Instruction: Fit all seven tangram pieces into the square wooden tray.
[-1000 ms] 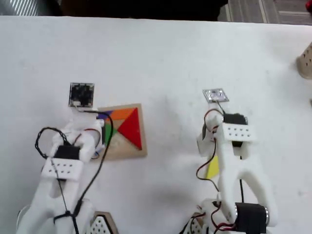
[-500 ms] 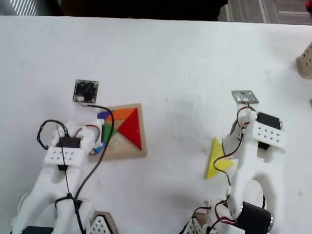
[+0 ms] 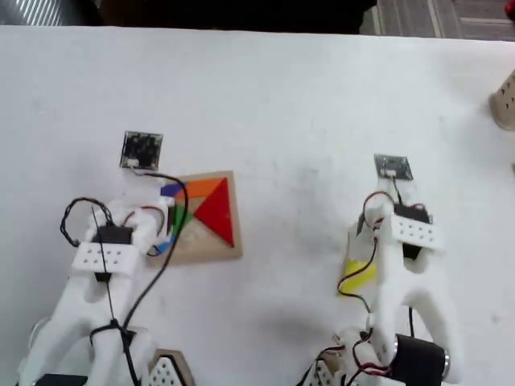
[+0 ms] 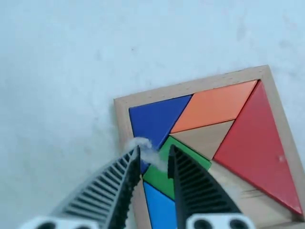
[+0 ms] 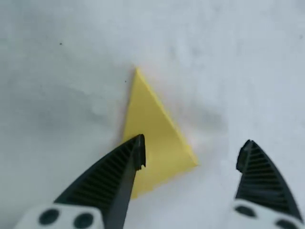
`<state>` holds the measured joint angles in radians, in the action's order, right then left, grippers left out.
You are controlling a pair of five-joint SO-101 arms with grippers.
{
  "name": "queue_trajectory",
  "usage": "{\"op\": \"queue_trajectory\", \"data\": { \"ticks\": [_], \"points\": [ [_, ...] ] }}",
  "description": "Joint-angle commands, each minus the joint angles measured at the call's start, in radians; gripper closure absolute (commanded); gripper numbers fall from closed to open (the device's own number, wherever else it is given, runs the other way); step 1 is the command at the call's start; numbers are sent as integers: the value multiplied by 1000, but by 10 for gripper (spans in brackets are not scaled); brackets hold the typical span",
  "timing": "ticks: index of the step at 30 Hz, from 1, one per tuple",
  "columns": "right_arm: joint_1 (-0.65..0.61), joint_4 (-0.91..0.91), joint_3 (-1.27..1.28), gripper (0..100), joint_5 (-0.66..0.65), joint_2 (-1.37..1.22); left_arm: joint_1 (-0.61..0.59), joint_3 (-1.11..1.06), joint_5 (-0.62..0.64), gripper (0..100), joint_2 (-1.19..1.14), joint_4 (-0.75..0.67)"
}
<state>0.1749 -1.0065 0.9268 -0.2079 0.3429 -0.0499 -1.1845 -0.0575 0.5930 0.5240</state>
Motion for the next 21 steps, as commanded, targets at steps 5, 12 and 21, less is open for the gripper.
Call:
{"op": "queue_trajectory", "data": {
  "ticks": [5,12,21],
  "points": [
    [-136,56,64,672,9,25,-7,57,-2,880,-4,6],
    [-154,39,66,673,9,24,-8,57,-3,880,-4,6],
    [-153,-16,-5,684,5,-91,-8,55,-6,880,-4,6]
  ]
}}
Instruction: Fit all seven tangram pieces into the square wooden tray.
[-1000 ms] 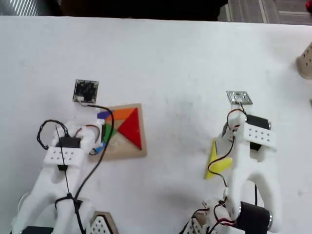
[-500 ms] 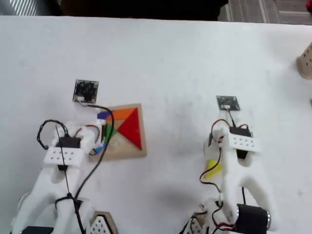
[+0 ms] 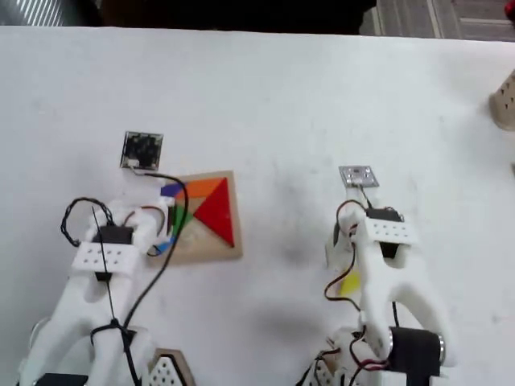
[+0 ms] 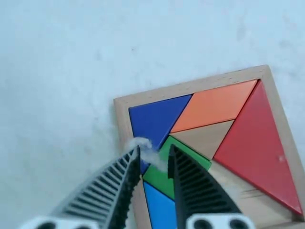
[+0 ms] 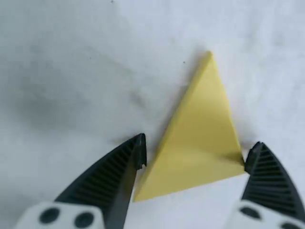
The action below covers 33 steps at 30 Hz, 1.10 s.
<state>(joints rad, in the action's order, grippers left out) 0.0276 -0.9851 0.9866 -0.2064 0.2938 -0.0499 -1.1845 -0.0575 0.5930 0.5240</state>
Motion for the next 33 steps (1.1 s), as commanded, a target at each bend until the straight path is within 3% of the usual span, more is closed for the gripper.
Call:
{"op": "queue_trajectory", "data": {
  "ticks": [1,6,14,20,29,33],
  "points": [
    [-4,-47,-77,705,-9,-62,-8,55,-6,880,-4,6],
    [67,-84,-160,829,-78,-119,-8,55,-8,880,-4,6],
    [154,-274,-322,652,-83,-120,-7,55,-8,878,-4,6],
    [154,-335,-311,648,-84,-119,-7,55,-8,877,-4,6],
    [148,-208,-101,648,-83,62,-7,55,-8,877,-4,6],
    [147,-131,-68,648,-43,15,-7,55,-8,877,-4,6]
  ]
}}
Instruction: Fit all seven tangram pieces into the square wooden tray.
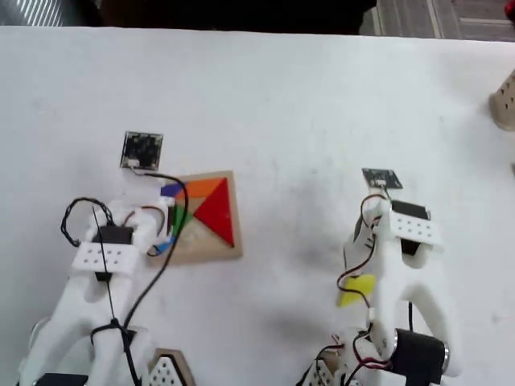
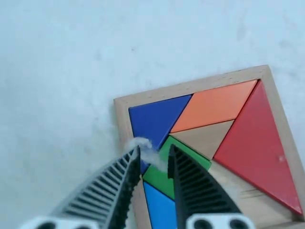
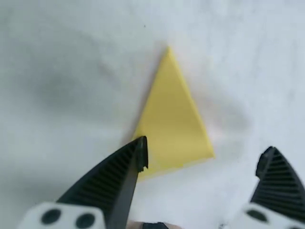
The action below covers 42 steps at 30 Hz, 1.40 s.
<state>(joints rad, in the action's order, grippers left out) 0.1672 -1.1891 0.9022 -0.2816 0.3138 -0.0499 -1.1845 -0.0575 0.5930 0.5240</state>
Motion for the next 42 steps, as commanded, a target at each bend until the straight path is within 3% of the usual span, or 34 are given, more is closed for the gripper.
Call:
{"op": "queue_trajectory", "data": {
  "ticks": [1,10,23,30,33,38,42],
  "points": [
    [7,81,15,648,43,-41,-7,55,-8,877,-4,6],
    [19,-58,-219,648,44,-410,-7,55,-8,876,-4,6],
    [-41,-71,-219,717,-107,-397,-7,55,-8,876,-4,6],
    [-174,-61,-114,720,-129,-294,-7,55,-8,876,-4,6],
    [-179,-24,-89,783,-127,-239,-7,55,-8,876,-4,6],
    [-177,28,-54,992,-107,-193,-7,55,-8,876,-4,6],
    [-151,27,-55,985,-58,-180,-7,55,-8,876,-4,6]
  ]
}}
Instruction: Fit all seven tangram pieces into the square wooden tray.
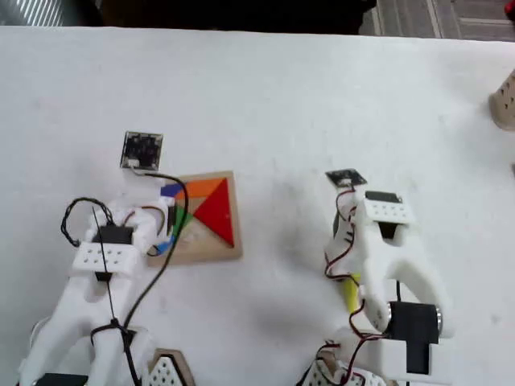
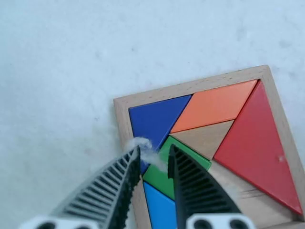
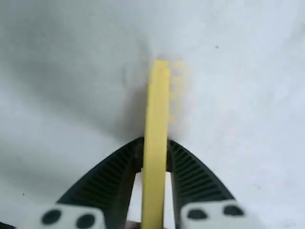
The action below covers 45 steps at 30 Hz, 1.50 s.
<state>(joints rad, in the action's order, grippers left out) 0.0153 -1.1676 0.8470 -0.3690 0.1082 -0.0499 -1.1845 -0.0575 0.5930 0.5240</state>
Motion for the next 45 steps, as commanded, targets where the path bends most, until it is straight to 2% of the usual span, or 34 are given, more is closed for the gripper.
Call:
{"op": "queue_trajectory", "data": {
  "ticks": [1,15,20,24,27,33,35,41,45],
  "points": [
    [13,5,-5,981,31,27,-7,55,-8,876,-4,6],
    [4,-255,-327,981,28,27,-56,63,-2,880,-2,3],
    [-156,-309,-417,981,-28,27,-65,68,-2,880,-2,-2],
    [-306,-306,-479,981,-26,27,-137,104,0,880,-5,-6],
    [-418,-298,-535,981,-26,19,-185,104,0,880,-12,-68],
    [-572,-134,-562,981,-38,18,-213,94,0,880,-12,-80],
    [-604,-96,-557,981,-83,16,-245,94,5,880,-8,-80],
    [-697,-77,-520,981,-135,15,-406,100,210,880,-10,-80],
    [-737,-50,-502,981,-135,16,-458,100,256,880,-12,-81]
  ]
}}
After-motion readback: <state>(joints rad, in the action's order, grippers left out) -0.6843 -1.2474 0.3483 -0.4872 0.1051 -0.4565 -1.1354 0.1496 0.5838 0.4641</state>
